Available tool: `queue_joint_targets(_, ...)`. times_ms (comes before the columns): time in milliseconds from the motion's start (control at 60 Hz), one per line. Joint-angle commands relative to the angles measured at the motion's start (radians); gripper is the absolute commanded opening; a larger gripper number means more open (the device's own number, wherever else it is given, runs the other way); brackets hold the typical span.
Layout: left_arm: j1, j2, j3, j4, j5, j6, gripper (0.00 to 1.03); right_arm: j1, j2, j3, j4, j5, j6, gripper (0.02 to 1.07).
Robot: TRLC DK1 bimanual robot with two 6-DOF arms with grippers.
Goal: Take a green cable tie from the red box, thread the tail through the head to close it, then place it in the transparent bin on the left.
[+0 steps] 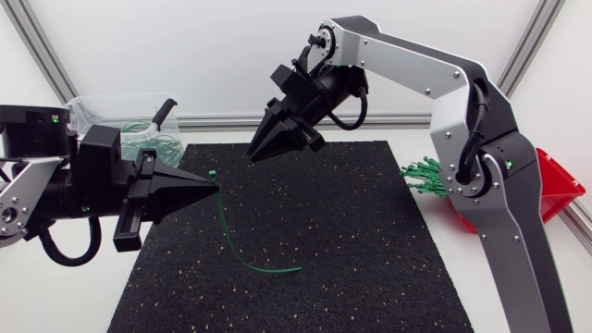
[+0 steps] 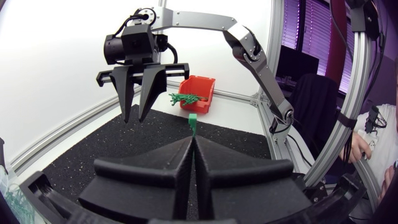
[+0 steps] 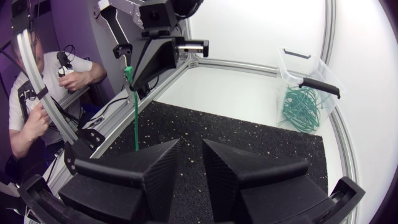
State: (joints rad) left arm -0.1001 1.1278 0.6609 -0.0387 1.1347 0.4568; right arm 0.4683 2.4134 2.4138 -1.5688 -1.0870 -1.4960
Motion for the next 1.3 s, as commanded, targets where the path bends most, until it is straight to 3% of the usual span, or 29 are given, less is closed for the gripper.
queue_joint_targets(0, -0.004, 0.020, 0.043, -0.026, -0.013, 0.072, 0.03, 0.001, 0.030, 0.019, 0.023, 0.030, 0.062, 0.34)
queue_joint_targets(283, -0.004, 0.052, 0.124, -0.089, -0.070, 0.072, 0.03, 0.035, -0.063, -0.120, 0.326, 0.263, 0.238, 0.34)
queue_joint_targets(450, 0.000, 0.116, 0.226, -0.199, -0.070, 0.063, 0.03, 0.073, -0.261, -0.463, 0.650, 0.449, 0.309, 0.34)
queue_joint_targets(917, 0.013, 0.225, 0.327, -0.271, -0.070, -0.021, 0.03, 0.110, -0.637, -1.050, 1.037, 0.682, 0.309, 0.34)
queue_joint_targets(1283, -0.038, 0.300, 0.391, -0.342, -0.067, -0.084, 0.03, 0.167, -0.863, -1.377, 1.316, 0.796, 0.301, 0.34)
